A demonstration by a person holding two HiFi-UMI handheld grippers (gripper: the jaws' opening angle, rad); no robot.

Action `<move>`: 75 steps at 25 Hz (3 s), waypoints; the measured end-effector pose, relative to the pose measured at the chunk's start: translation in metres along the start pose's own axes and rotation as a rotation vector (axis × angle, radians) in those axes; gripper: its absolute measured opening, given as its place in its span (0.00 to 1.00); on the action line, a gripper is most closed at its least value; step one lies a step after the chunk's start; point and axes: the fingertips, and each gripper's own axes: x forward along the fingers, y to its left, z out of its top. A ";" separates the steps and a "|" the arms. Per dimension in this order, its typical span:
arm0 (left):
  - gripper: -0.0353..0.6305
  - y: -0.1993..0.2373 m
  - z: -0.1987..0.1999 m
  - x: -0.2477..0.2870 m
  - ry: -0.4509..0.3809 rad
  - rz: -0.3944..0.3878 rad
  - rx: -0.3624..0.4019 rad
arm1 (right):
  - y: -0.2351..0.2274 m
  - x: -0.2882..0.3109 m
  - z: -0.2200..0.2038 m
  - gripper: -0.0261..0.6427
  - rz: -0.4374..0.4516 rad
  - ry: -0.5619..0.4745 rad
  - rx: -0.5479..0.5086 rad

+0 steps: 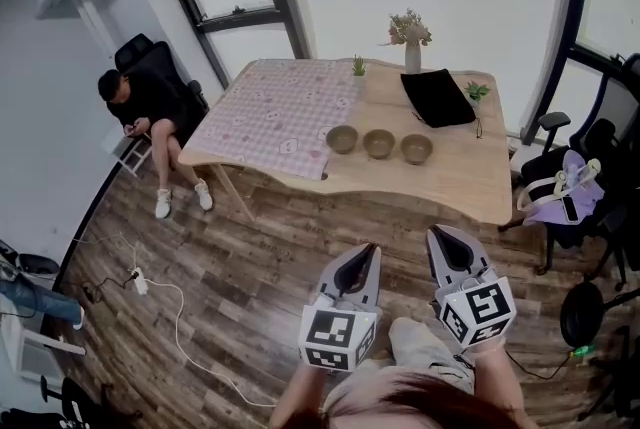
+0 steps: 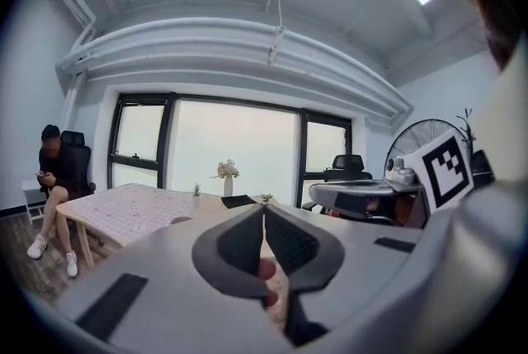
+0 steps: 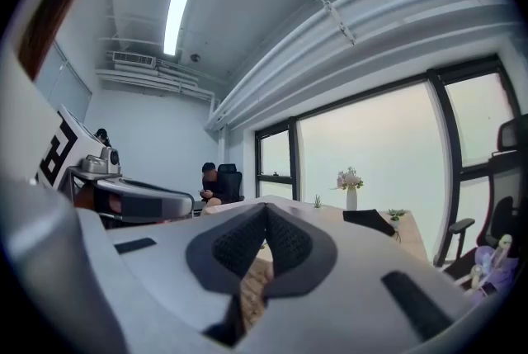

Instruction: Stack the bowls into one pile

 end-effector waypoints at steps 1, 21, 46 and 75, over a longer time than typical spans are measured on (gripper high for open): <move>0.07 0.002 0.001 0.005 -0.001 -0.001 0.001 | -0.003 0.004 -0.001 0.04 0.001 0.000 0.003; 0.07 0.049 0.014 0.122 0.025 0.030 -0.044 | -0.087 0.096 -0.010 0.04 0.000 0.042 0.047; 0.07 0.085 0.014 0.220 0.062 0.104 -0.074 | -0.161 0.188 -0.018 0.04 0.047 0.076 0.018; 0.07 0.182 -0.005 0.342 0.204 -0.227 -0.022 | -0.214 0.319 -0.088 0.12 -0.189 0.348 0.043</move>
